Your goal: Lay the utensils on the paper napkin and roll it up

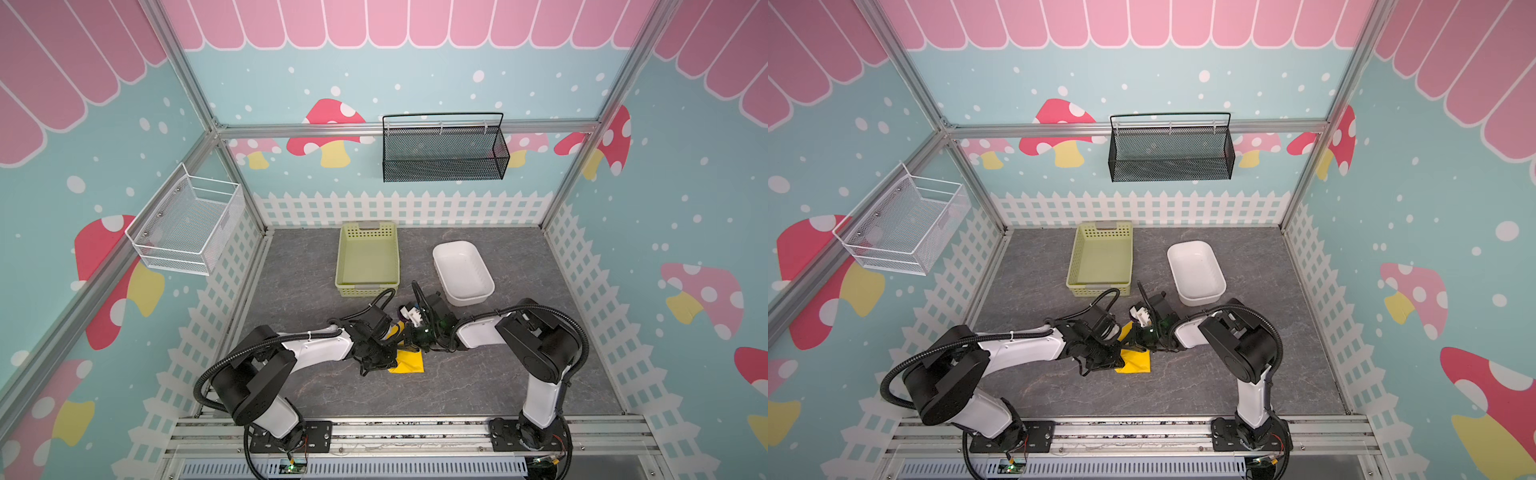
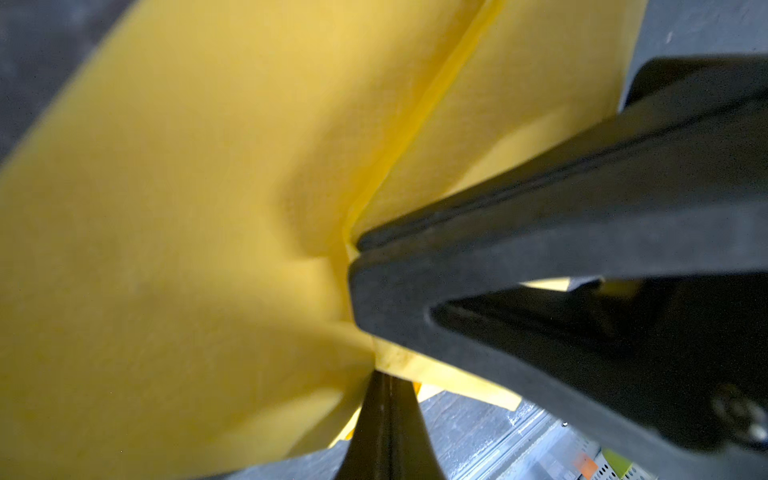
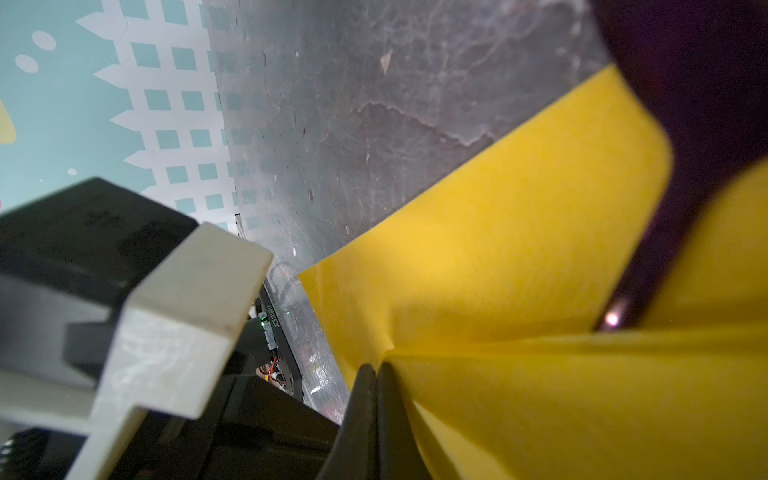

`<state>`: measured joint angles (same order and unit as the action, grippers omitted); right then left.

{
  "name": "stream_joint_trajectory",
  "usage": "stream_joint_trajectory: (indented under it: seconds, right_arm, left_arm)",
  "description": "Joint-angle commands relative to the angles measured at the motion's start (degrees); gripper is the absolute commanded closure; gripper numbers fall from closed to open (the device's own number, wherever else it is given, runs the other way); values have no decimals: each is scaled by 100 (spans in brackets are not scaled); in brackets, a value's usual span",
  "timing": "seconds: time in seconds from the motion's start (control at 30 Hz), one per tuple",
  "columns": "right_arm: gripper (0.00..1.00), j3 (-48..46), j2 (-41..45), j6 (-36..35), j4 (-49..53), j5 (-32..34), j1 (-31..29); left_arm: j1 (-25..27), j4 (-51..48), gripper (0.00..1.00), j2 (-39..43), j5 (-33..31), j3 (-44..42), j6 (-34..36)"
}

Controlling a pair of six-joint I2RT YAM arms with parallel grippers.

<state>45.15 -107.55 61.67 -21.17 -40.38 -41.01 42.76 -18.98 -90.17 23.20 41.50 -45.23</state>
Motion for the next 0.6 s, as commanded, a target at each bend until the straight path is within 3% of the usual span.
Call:
stream_joint_trajectory:
  seconds: [0.0,0.3,0.57]
  right_arm:
    - [100,44,-212,106,-255,-23,-65]
    - [96,-83,-313,140,-360,35,-65]
    - [85,-189,-297,174,-411,70,-65]
  left_arm:
    - [-5,-19,97,-152,-92,-76,-81]
    - [-15,-474,96,184,-407,90,22]
    - [-327,-1076,95,673,-825,330,281]
